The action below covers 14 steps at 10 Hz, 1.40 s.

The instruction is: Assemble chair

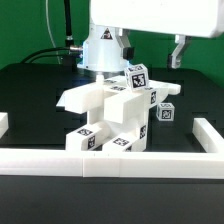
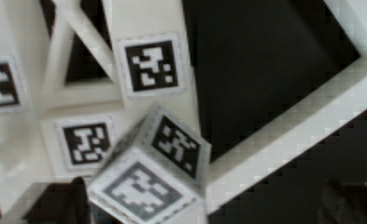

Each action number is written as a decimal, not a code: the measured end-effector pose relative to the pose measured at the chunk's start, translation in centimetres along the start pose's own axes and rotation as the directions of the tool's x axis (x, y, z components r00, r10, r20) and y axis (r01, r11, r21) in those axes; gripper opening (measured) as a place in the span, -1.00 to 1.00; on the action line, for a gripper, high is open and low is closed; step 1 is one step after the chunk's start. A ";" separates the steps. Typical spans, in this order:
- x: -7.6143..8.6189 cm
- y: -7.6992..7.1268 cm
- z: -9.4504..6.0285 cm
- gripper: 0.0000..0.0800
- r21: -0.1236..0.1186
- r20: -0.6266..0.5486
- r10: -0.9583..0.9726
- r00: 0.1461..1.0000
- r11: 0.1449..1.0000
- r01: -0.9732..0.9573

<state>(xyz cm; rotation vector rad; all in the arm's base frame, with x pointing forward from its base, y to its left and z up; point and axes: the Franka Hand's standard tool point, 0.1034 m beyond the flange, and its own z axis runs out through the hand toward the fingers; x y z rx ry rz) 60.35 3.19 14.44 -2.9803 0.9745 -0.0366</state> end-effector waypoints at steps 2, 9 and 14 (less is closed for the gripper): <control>0.0 0.4 0.2 0.62 0.009 -0.031 -0.180 0.983 0.984 0.180; -0.5 1.3 -1.1 0.62 0.173 -0.032 -0.401 0.916 0.900 0.400; -0.2 1.5 -0.4 0.62 0.159 -0.048 -0.445 0.894 0.880 0.447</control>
Offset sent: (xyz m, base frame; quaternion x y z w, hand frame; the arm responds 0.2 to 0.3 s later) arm 0.0000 0.0000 0.0000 0.0000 0.0000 -0.1938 0.9810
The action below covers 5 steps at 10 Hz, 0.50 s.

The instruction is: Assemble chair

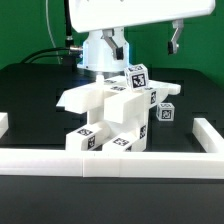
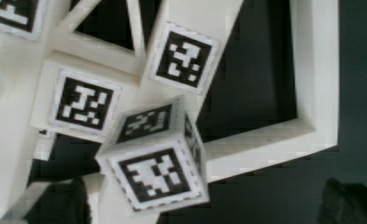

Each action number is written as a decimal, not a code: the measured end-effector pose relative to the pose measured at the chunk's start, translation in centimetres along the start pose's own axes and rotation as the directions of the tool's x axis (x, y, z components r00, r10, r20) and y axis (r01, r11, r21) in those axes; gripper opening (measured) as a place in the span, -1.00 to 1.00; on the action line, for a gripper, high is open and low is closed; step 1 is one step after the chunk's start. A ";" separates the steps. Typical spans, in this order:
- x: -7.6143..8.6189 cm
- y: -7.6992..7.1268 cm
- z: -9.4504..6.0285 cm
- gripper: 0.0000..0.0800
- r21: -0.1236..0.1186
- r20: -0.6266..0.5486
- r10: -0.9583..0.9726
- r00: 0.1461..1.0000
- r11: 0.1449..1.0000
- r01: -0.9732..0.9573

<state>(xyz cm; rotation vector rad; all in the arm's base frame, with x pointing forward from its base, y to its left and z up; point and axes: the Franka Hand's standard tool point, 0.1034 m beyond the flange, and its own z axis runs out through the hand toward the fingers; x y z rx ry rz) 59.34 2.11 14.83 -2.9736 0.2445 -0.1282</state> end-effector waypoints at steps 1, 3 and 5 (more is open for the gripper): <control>0.2 0.3 0.4 0.62 -0.009 -0.010 -0.021 1.000 1.000 0.021; 0.6 1.1 1.1 0.62 -0.029 -0.030 -0.055 0.998 0.998 0.054; 0.3 1.4 1.7 0.62 -0.035 -0.024 -0.050 0.998 0.998 0.049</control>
Offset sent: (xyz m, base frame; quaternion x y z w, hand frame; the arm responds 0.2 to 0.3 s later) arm -0.0004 0.0008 -0.0134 0.0320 0.0154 -0.0067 0.9993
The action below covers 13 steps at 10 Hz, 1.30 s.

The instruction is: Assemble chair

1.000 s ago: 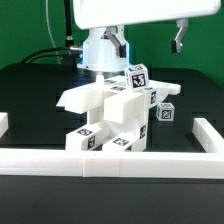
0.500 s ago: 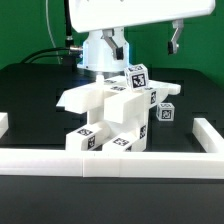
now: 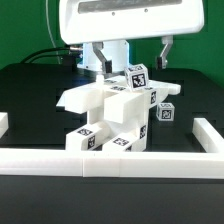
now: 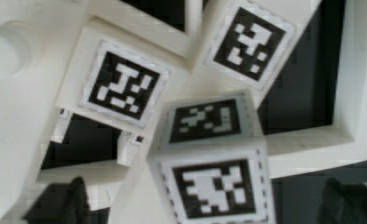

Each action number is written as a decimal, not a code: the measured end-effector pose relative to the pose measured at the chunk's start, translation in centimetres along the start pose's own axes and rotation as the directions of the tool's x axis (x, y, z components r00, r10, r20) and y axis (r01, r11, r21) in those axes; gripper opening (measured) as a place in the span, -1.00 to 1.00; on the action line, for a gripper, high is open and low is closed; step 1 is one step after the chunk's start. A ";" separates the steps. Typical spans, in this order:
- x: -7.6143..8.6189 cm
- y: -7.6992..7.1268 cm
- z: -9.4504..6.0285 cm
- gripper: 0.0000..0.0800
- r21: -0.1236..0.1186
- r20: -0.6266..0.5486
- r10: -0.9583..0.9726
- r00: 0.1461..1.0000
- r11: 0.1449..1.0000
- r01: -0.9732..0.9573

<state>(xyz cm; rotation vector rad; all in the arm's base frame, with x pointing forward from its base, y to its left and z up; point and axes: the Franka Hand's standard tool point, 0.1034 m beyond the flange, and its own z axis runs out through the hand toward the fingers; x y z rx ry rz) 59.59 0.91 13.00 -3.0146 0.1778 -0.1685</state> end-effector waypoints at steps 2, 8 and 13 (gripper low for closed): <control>-0.1 -0.2 0.3 0.62 -0.002 0.000 0.004 1.000 1.000 -0.004; -0.2 -0.2 0.6 -0.30 -0.008 0.001 0.017 1.000 1.000 -0.017; -0.2 -0.2 0.6 -0.30 -0.008 0.000 0.045 0.999 0.999 -0.045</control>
Offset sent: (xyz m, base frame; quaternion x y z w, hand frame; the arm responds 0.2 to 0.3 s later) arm -0.0038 0.0100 -0.0031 -0.0038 -0.0006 0.0137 0.9999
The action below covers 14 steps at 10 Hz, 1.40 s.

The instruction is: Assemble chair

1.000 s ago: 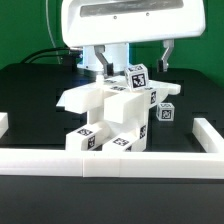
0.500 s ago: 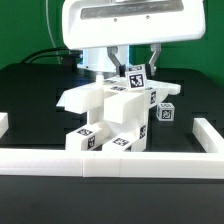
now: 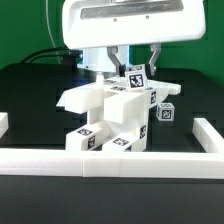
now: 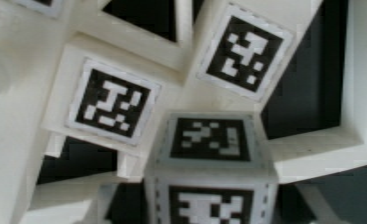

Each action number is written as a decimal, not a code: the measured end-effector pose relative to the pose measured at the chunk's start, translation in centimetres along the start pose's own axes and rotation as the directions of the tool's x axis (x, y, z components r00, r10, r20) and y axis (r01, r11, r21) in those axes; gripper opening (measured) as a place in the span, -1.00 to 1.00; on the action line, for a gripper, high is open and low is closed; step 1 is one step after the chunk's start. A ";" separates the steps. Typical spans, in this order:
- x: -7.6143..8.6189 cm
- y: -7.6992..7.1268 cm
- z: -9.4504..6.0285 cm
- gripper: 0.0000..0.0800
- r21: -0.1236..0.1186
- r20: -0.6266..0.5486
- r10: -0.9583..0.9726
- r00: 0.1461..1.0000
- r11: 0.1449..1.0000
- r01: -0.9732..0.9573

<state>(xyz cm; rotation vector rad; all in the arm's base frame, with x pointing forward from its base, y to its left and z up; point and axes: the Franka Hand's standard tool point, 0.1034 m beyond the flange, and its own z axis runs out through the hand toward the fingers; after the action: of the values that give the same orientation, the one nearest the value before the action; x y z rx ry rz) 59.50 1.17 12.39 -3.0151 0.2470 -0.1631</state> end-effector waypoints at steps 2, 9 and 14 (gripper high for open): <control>0.0 0.0 0.0 -0.30 0.002 0.000 0.132 0.991 0.991 -0.132; 0.2 -1.2 0.2 -0.29 0.017 -0.021 0.714 0.700 0.700 -0.714; 0.3 -1.3 0.3 -0.29 0.030 -0.007 0.924 0.382 0.382 -0.924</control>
Offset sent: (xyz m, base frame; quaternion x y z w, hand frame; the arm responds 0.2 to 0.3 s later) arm -0.0039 0.0124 -0.0141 -0.0294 0.0123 0.2629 0.9643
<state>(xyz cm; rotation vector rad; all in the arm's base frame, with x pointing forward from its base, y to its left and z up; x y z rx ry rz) 59.99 2.41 12.26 -2.3237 1.8476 -0.0764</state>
